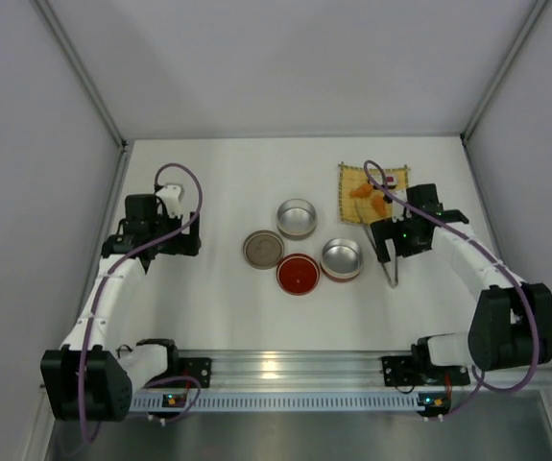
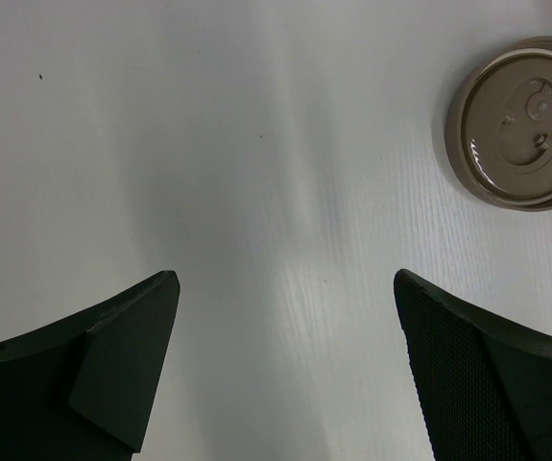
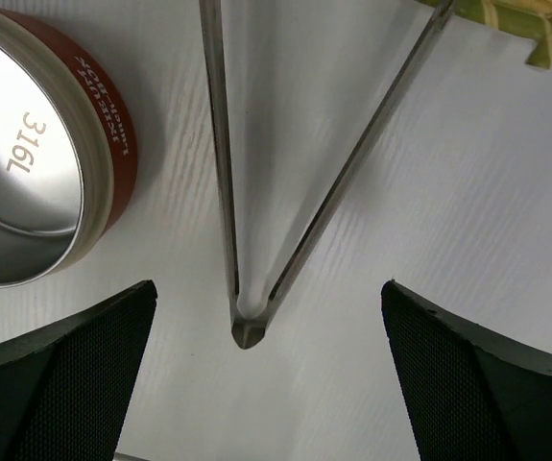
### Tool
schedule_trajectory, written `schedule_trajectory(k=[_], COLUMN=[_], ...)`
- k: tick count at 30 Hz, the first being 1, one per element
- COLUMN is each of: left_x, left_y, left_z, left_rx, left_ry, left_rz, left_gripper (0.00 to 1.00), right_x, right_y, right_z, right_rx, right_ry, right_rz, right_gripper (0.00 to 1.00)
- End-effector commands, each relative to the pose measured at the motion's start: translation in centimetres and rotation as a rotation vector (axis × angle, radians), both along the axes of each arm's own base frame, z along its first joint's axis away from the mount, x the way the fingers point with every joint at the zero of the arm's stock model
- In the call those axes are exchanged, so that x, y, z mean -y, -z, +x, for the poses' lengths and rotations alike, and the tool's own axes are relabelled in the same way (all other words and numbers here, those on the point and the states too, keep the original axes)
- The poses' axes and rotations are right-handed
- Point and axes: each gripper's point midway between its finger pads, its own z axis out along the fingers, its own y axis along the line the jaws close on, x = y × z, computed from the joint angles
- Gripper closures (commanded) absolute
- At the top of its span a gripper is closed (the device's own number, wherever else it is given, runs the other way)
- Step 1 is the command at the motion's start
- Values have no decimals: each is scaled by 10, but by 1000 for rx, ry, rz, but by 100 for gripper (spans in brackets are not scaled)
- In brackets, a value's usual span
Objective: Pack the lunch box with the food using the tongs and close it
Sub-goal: Pick up the clamp at the center of the board.
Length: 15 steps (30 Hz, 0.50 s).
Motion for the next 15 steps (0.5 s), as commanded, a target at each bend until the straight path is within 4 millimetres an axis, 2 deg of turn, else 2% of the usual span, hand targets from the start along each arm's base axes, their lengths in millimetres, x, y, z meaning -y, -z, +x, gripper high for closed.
schedule_trajectory(k=[1,4,13,15], left_x=[-1,-2,-1,-2], left_y=[-22,-24,-13,-12], left_z=[19,20,18,18], left_rx=[85,91,73,71], left_ry=[7,13,30,33], left_rz=[16,24,32,36], left_gripper=[2,2,2,2], right_x=[-5,0,-11,-13], right_y=[-3,8,33,33], right_z=[18,23,35,43], right_rx=[43,25,0,35], right_ry=[73,100,109,114], right_rz=[-15,-44,-26,-22], right_gripper=[1,1,1,1])
